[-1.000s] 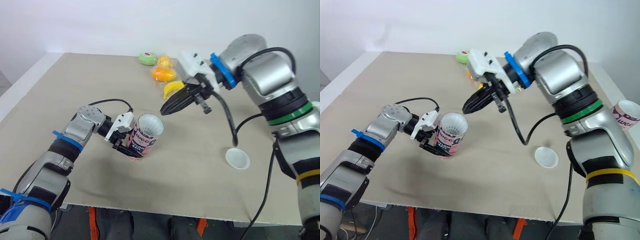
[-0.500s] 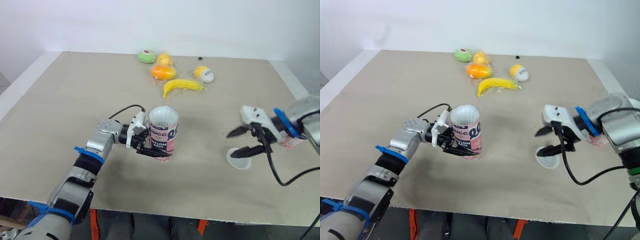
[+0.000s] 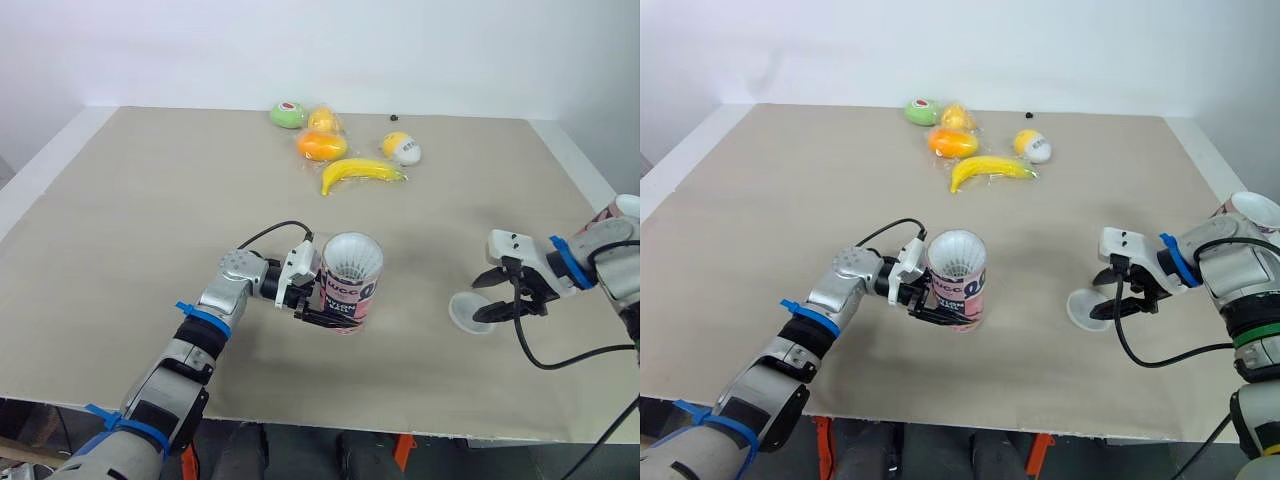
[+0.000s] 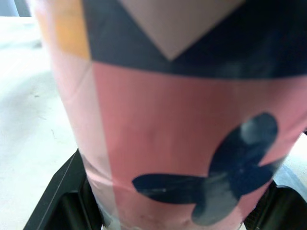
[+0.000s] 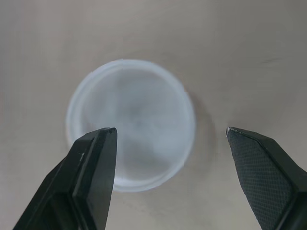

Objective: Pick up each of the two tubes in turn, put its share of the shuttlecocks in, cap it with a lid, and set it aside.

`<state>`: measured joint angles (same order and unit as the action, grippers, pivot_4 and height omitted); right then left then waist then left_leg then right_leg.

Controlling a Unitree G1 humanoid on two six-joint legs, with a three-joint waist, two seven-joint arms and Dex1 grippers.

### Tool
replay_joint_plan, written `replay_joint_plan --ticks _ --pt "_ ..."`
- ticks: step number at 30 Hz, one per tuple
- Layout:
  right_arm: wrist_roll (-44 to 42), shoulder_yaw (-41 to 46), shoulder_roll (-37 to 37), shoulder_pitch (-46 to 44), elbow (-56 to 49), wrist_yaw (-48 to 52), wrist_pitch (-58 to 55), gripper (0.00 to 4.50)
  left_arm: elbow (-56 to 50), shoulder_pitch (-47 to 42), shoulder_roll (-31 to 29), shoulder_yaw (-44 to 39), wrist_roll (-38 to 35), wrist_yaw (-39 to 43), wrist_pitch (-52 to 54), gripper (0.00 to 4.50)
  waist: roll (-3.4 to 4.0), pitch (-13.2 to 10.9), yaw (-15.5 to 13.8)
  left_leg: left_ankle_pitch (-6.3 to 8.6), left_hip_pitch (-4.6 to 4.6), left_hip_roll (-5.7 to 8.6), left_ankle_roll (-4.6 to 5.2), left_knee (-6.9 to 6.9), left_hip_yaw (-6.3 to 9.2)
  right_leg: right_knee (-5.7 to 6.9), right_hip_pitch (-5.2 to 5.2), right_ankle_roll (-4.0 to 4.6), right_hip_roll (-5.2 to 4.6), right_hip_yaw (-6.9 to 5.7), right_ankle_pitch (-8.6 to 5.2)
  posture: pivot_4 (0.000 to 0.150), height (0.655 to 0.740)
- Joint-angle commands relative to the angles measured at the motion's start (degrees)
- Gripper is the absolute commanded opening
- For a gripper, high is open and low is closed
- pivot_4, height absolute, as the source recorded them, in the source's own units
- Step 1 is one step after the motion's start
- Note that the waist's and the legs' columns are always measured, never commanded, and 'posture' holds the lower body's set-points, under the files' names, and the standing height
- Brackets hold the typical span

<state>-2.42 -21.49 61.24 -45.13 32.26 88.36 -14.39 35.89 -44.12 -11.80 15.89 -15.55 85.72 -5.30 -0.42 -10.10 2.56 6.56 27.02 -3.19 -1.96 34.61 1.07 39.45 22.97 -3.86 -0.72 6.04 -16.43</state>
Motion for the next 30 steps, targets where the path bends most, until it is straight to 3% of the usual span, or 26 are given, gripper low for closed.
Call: replay_joint_plan --ticks 1,2,5,8,9,11,12,13,20,25,30 --pt "1.9 1.9 -0.2 -0.8 1.6 -0.2 1.0 3.93 -0.5 -0.1 0.4 -0.9 0.0 0.5 -0.9 3.20 0.00 0.0 0.0 0.00 -0.02 0.00 0.00 0.00 0.00 0.00 -0.02 -0.01 0.00 0.00 0.01 0.150 0.7321" --pt "2.2 1.9 -0.3 -0.8 1.8 -0.1 1.1 3.93 -0.5 -0.1 0.4 -0.9 0.0 0.6 -0.9 3.20 0.00 0.0 0.0 -0.01 -0.04 0.00 -0.01 0.01 0.00 0.00 -0.05 -0.03 0.00 0.00 0.02 0.150 0.7321" --pt "4.1 1.5 -0.6 -1.0 3.0 -1.0 2.0 3.23 -0.1 -0.1 0.4 -0.9 0.4 0.6 -0.8 3.20 0.00 0.0 0.0 -0.02 -0.05 0.01 -0.01 0.03 0.00 0.00 -0.08 -0.07 -0.01 0.00 0.03 0.150 0.7321" --pt "4.7 1.5 -0.5 -0.8 2.9 -0.2 2.6 1.82 0.2 -0.1 0.4 -0.8 0.6 0.7 -0.8 3.20 0.00 0.0 0.0 -0.03 -0.06 0.02 -0.01 0.03 0.01 0.00 -0.10 -0.08 -0.01 0.00 0.04 0.150 0.7321" --pt "4.7 1.7 -0.5 -0.7 2.6 0.1 2.7 1.72 0.5 -0.2 0.4 -0.8 0.8 0.6 -0.8 3.20 0.00 0.0 -0.1 -0.03 -0.06 0.03 0.00 0.03 0.02 0.00 -0.10 -0.08 -0.01 0.00 0.04 0.150 0.7321" --pt "5.1 2.1 -0.6 -0.6 2.1 0.3 3.0 0.77 1.2 -0.5 0.3 -0.9 1.1 0.6 -0.6 3.20 0.00 0.0 -0.1 -0.03 -0.06 0.06 -0.01 -0.03 0.03 -0.04 -0.11 -0.07 -0.04 -0.01 0.01 0.150 0.7321" --pt "5.2 2.3 -0.7 -0.7 1.8 -0.1 3.1 0.77 1.6 -0.7 0.1 -0.7 1.5 0.7 -0.3 3.20 0.01 0.0 -0.1 -0.03 -0.06 0.06 -0.01 -0.04 0.03 -0.04 -0.11 -0.06 -0.04 -0.01 0.01 0.150 0.7321" --pt "5.4 2.4 -0.7 -0.8 1.5 -0.2 3.1 0.18 2.1 -0.8 0.0 -0.6 1.8 0.9 -0.4 3.20 0.01 0.0 -0.1 -0.03 -0.06 0.06 -0.01 -0.06 0.03 -0.05 -0.10 -0.06 -0.04 -0.02 0.01 0.150 0.7321" --pt "4.3 4.5 0.2 0.4 -4.7 0.5 1.5 0.18 4.9 -1.0 0.7 -1.4 2.4 0.6 -2.2 3.20 0.02 0.0 0.0 -0.03 -0.15 0.06 -0.01 -0.05 0.03 -0.04 -0.16 -0.06 -0.04 -0.02 0.02 0.150 0.7321" --pt "-0.1 7.8 0.7 0.7 -16.8 2.4 -4.3 0.18 6.7 -0.7 1.3 -1.7 2.9 0.5 -3.8 3.20 0.09 0.1 0.0 -0.04 -0.15 0.07 -0.01 -0.03 0.03 -0.04 -0.18 -0.09 -0.04 -0.01 0.04 0.150 0.7321" --pt "-5.4 9.5 -0.1 -4.4 -29.3 4.0 -11.4 0.18 9.4 -1.1 1.2 -1.1 4.8 1.1 -5.9 3.20 0.14 0.1 0.0 -0.05 -0.17 0.07 -0.01 -0.02 0.04 -0.04 -0.20 -0.12 -0.05 -0.01 0.05 0.150 0.7321"
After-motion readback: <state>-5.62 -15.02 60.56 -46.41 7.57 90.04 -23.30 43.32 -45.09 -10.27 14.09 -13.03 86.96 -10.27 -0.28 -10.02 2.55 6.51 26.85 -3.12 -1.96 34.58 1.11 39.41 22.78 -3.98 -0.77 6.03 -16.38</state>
